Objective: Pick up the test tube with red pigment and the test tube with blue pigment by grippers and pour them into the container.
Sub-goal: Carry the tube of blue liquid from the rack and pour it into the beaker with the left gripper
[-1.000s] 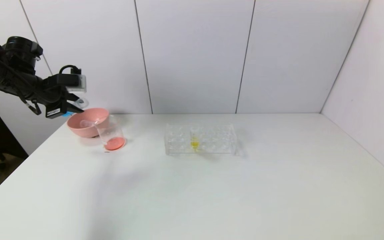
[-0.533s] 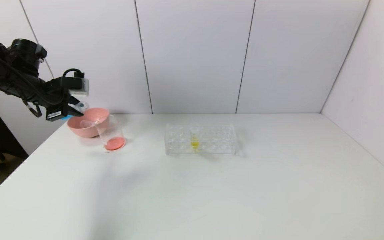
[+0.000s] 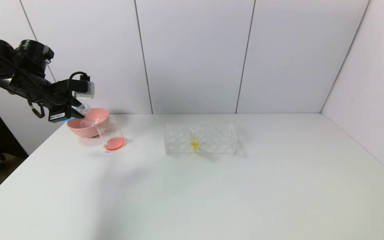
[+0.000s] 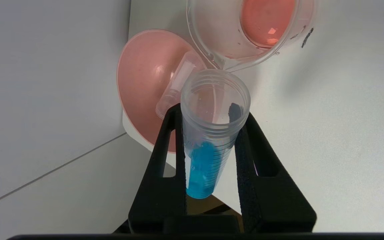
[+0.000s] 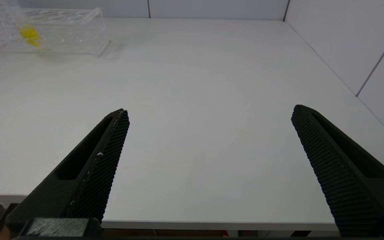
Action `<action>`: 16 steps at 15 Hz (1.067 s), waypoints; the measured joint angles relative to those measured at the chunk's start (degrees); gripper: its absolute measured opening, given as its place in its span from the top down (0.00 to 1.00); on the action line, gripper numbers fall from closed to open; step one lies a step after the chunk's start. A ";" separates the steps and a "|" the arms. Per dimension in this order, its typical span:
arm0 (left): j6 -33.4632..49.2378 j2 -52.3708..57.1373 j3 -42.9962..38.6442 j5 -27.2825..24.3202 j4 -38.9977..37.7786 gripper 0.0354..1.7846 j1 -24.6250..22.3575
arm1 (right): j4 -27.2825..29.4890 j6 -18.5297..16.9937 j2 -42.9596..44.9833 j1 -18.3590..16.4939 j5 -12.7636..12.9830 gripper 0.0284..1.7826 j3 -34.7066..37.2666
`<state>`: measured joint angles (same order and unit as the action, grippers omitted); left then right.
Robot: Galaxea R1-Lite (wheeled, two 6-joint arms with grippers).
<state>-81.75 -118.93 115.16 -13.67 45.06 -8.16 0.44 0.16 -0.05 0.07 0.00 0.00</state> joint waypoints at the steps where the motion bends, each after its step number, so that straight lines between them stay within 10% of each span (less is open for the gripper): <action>1: 0.02 -0.06 0.07 0.20 0.12 0.77 0.09 | 0.00 0.00 0.00 0.00 0.00 0.00 0.00; 16: 1.54 -0.91 0.24 7.33 0.91 0.77 2.05 | 0.00 0.02 0.00 -0.02 0.00 0.00 0.00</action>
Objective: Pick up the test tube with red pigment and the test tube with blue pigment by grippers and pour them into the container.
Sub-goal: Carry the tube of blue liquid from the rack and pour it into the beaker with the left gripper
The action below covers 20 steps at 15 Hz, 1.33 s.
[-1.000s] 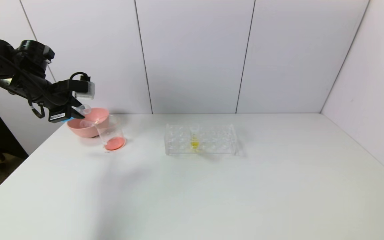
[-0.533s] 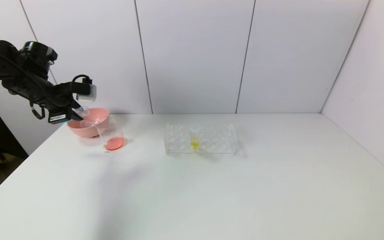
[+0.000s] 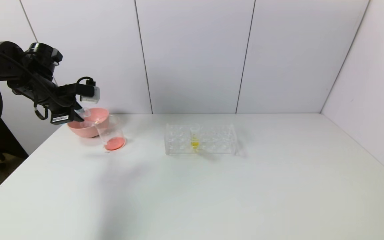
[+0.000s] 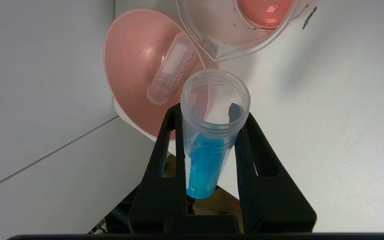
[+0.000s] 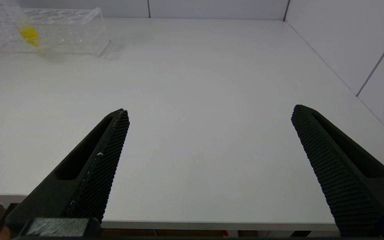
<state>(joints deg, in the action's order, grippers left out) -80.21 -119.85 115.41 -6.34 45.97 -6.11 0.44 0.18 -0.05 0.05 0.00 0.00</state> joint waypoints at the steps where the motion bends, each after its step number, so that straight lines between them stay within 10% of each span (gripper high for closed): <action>1: 0.06 -0.06 0.00 0.59 0.00 0.77 0.21 | 0.00 -0.02 0.00 0.02 0.00 0.00 0.00; 20: 0.87 -0.77 -0.02 4.28 0.00 0.77 1.79 | 0.00 -0.02 0.00 0.00 0.00 0.00 0.00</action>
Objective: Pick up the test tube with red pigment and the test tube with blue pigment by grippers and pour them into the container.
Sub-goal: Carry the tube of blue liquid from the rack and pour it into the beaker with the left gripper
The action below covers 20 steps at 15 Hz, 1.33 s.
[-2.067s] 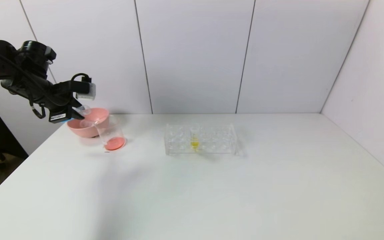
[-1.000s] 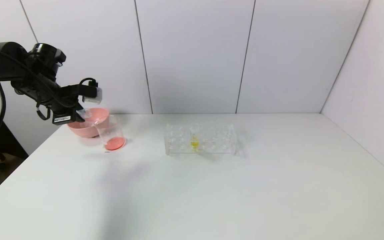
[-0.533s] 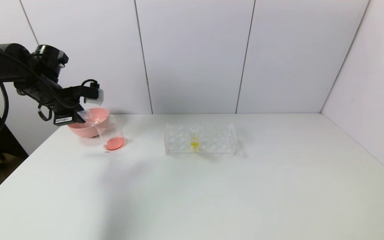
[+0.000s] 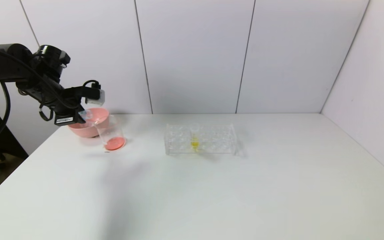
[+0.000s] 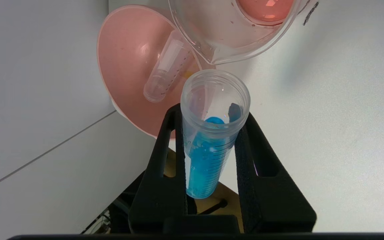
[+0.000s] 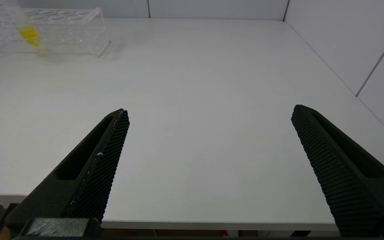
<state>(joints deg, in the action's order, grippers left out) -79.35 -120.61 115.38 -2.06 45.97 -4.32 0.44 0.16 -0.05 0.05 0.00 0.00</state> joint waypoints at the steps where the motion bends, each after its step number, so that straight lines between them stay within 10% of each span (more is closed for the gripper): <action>1: 0.00 -0.04 0.00 0.41 0.00 0.77 0.16 | 0.00 0.00 0.00 0.00 0.00 0.00 0.00; 20: -0.37 -1.33 0.02 9.65 -0.27 0.77 3.52 | 0.00 -0.02 0.00 0.05 0.00 0.00 0.00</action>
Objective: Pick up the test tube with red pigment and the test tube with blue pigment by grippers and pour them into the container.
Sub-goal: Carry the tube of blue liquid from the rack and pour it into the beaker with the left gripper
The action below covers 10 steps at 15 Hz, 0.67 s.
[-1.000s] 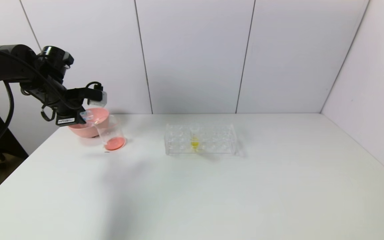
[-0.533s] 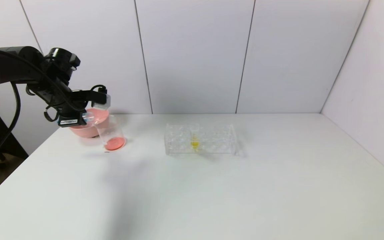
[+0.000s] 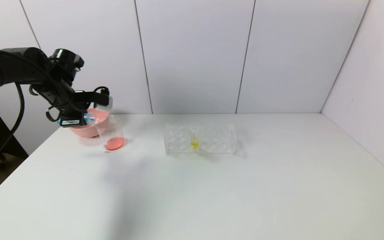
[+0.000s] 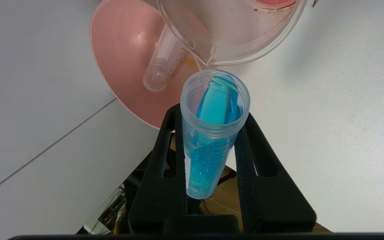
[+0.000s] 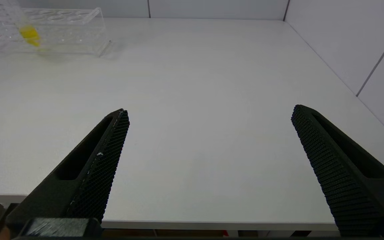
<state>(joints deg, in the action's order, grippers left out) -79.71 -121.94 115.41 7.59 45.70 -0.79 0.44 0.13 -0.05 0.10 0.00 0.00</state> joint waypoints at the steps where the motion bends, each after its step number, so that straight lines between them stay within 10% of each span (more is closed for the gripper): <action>1: 0.00 0.00 0.00 0.06 -0.06 0.77 0.06 | 0.00 0.02 0.00 0.00 0.00 0.00 0.00; 10: 0.02 -0.49 0.00 2.18 -0.52 0.77 0.84 | -0.02 0.02 0.00 0.00 0.00 0.00 0.00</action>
<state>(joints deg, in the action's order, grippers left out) -79.69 -122.43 115.41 9.78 45.18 0.05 0.41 0.16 -0.05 0.10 0.00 0.00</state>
